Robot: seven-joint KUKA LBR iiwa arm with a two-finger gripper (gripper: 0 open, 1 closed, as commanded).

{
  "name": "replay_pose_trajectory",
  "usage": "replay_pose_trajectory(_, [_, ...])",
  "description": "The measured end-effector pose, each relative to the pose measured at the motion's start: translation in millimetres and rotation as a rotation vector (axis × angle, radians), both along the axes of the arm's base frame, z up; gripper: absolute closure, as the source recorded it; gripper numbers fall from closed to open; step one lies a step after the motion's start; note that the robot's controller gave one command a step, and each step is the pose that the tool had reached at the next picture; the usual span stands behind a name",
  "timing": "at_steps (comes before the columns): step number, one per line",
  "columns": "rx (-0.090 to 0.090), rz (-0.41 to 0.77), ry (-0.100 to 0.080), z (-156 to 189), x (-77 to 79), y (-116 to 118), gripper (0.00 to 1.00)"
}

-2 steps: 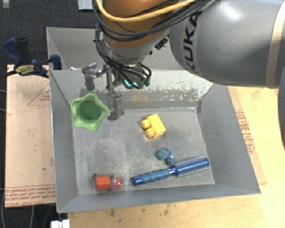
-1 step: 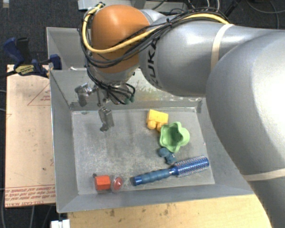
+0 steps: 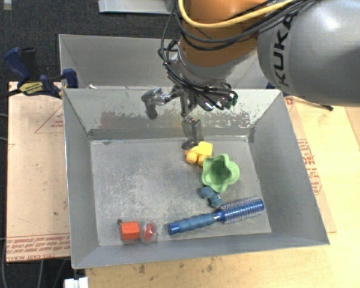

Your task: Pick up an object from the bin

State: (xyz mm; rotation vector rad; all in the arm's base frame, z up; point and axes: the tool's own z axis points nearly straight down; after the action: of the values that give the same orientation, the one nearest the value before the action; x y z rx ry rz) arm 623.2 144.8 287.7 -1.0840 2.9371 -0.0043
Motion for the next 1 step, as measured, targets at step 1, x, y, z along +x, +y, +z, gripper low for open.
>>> replay_pose_trajectory(1, [-0.004, -0.011, 0.021, -66.2, -55.9, -65.6, 0.00])
